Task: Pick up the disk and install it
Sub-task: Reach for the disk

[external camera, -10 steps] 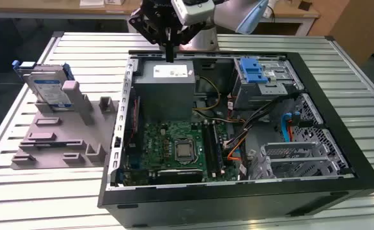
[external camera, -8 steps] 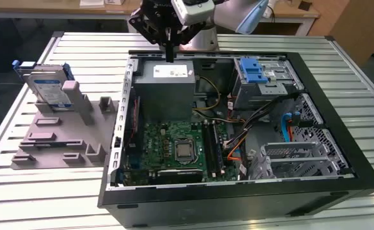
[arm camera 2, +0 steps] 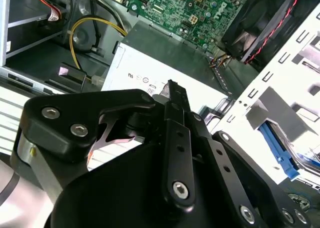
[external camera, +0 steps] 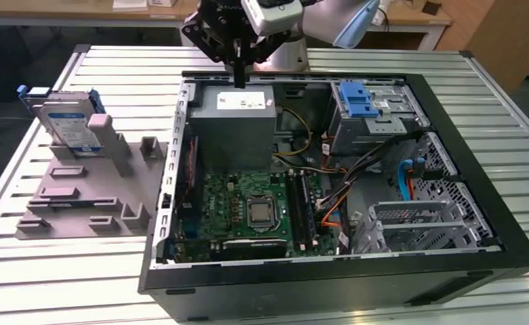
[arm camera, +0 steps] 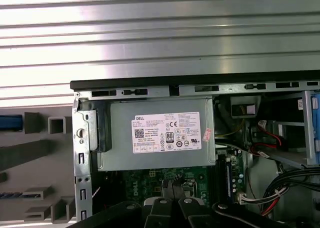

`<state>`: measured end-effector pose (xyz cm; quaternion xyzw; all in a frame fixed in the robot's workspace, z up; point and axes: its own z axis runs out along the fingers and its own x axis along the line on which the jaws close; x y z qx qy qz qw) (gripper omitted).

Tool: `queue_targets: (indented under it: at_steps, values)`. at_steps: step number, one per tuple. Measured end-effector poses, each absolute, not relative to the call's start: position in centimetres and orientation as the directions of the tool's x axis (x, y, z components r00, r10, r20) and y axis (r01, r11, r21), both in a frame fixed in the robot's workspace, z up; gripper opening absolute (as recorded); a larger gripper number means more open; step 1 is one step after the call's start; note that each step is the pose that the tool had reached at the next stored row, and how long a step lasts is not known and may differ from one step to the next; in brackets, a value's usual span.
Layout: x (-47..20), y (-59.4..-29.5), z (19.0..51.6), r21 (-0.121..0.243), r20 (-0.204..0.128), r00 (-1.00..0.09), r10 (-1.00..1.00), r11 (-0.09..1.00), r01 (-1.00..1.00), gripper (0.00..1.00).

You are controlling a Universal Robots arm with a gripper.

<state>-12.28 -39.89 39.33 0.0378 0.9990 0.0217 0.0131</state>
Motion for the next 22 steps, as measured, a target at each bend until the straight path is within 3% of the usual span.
queue_targets:
  at_steps: [22]
  values:
    - [-12.58,-39.89,39.33,0.044,-0.024,-0.997,0.076,0.996,0.075,0.11]
